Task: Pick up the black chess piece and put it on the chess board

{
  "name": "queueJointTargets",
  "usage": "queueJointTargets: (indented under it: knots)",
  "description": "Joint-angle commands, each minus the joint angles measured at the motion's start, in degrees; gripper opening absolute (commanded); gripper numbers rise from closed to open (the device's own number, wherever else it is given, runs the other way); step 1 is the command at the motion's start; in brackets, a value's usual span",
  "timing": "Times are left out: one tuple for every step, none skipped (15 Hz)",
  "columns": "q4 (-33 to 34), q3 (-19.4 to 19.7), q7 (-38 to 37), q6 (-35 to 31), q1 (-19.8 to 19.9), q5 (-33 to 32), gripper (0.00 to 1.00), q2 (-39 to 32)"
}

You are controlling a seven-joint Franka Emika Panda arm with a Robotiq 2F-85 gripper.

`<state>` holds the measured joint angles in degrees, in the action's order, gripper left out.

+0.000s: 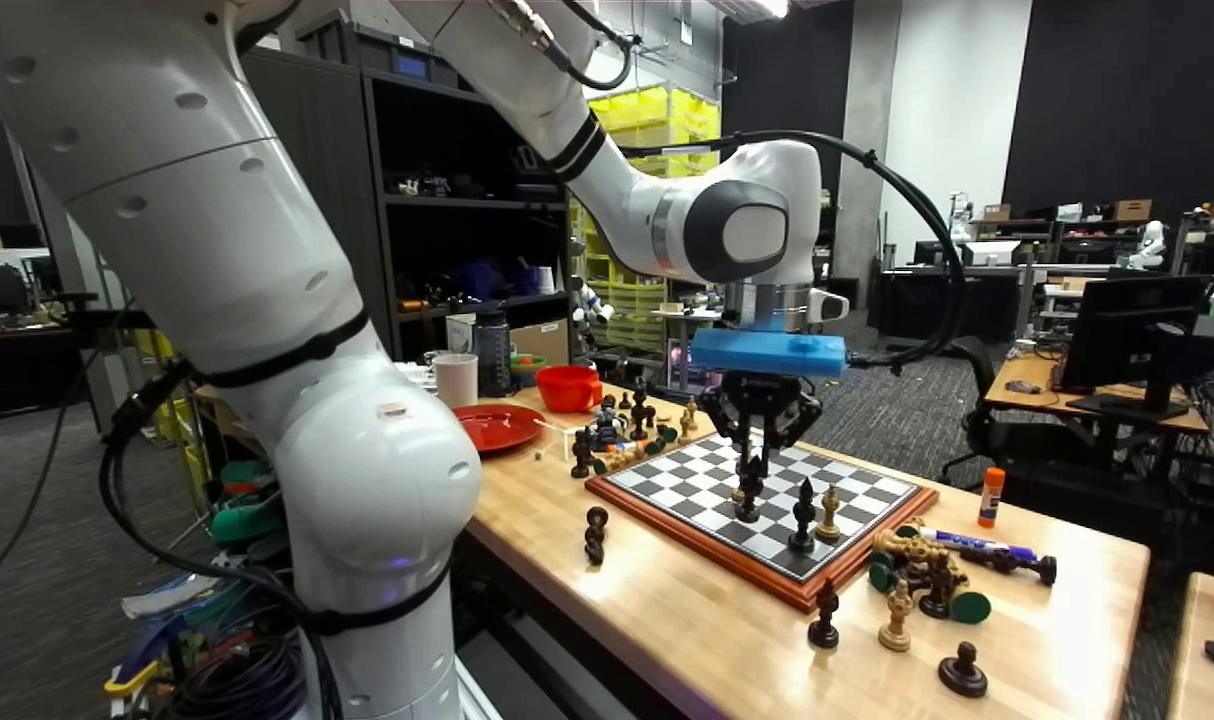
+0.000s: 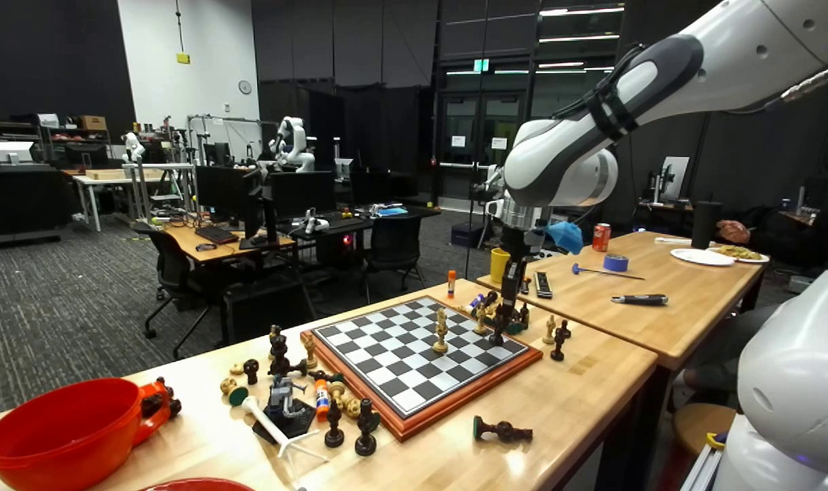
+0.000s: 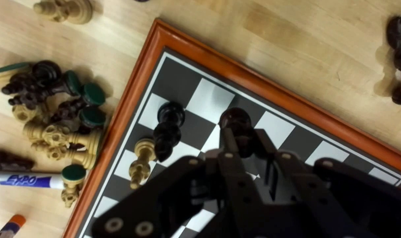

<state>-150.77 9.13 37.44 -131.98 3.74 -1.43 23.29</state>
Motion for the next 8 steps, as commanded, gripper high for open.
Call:
queueJointTargets:
  knots:
    - [-1.0, -1.95, -4.16, -4.36, -0.51, -4.2, 0.05, 0.73]
    - [-0.86, -2.62, -5.54, -5.0, -0.32, -5.79, 0.05, 0.38]
    - [-0.76, -3.12, -6.92, -5.49, -0.13, -7.24, 0.05, -0.03]
    - [-0.59, -3.8, -8.9, -5.6, 0.3, -9.3, 0.05, -0.48]
    - [-0.35, -4.46, -10.98, -4.93, 0.71, -11.58, 0.05, -0.79]
    - [-0.22, -4.69, -12.44, -4.58, 0.75, -13.23, 0.05, -1.15]
    - [0.02, -4.84, -13.62, -3.77, 0.62, -14.32, 0.05, -1.44]
    - [0.21, -4.71, -14.1, -2.88, 0.35, -14.9, 0.05, -1.77]
